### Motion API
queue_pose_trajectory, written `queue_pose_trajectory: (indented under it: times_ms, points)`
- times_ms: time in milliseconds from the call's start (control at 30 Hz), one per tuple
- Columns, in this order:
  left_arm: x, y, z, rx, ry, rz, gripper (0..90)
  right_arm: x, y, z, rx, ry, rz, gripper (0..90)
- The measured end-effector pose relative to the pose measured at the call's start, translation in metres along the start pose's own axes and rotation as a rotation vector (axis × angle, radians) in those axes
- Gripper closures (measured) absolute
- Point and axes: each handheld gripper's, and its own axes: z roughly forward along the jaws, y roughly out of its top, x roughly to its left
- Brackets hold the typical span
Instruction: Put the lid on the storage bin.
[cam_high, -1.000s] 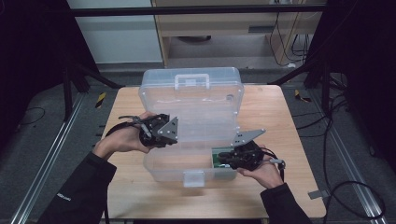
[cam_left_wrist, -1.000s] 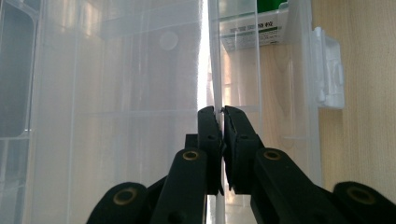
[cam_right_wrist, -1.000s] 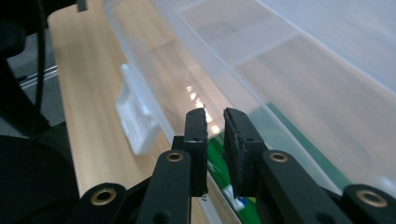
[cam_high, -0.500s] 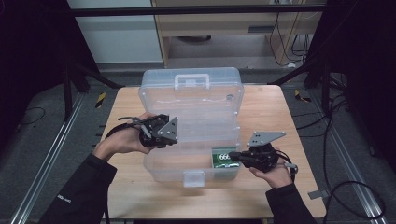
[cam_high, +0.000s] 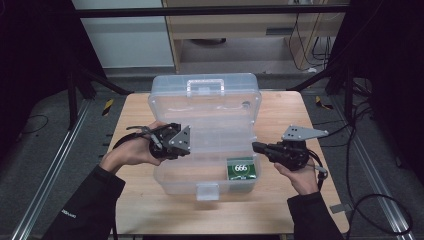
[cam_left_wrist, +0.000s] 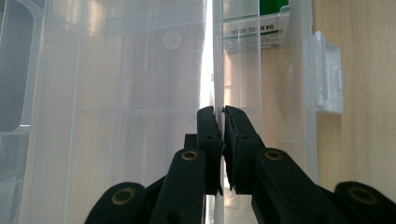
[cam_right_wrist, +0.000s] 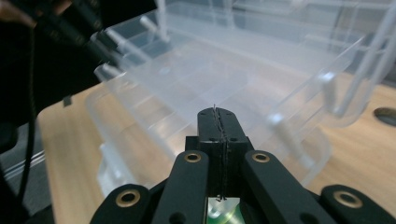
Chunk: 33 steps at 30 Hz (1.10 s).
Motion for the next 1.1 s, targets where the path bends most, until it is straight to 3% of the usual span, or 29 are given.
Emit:
queue_pose_trajectory:
  times_ms: [67, 133, 367, 767, 1100]
  points:
    - [0.000, 0.000, 0.000, -0.001, 0.000, -0.002, 84.6, -0.002, 0.002, 0.000, -0.004, -0.006, 0.003, 90.0]
    - [0.000, 0.000, 0.000, -0.004, -0.003, -0.003, 84.5, -0.007, 0.008, 0.001, -0.042, -0.046, 0.020, 90.0]
    - [0.000, 0.000, 0.001, -0.002, -0.006, -0.002, 84.4, -0.019, 0.019, 0.010, -0.062, -0.053, 0.047, 90.0]
    - [-0.003, -0.002, 0.002, -0.013, -0.015, -0.008, 84.4, -0.037, 0.029, 0.017, -0.071, -0.093, 0.077, 90.0]
    - [-0.006, -0.002, 0.003, -0.006, -0.037, -0.002, 84.3, -0.041, 0.029, 0.019, -0.057, -0.099, 0.080, 90.0]
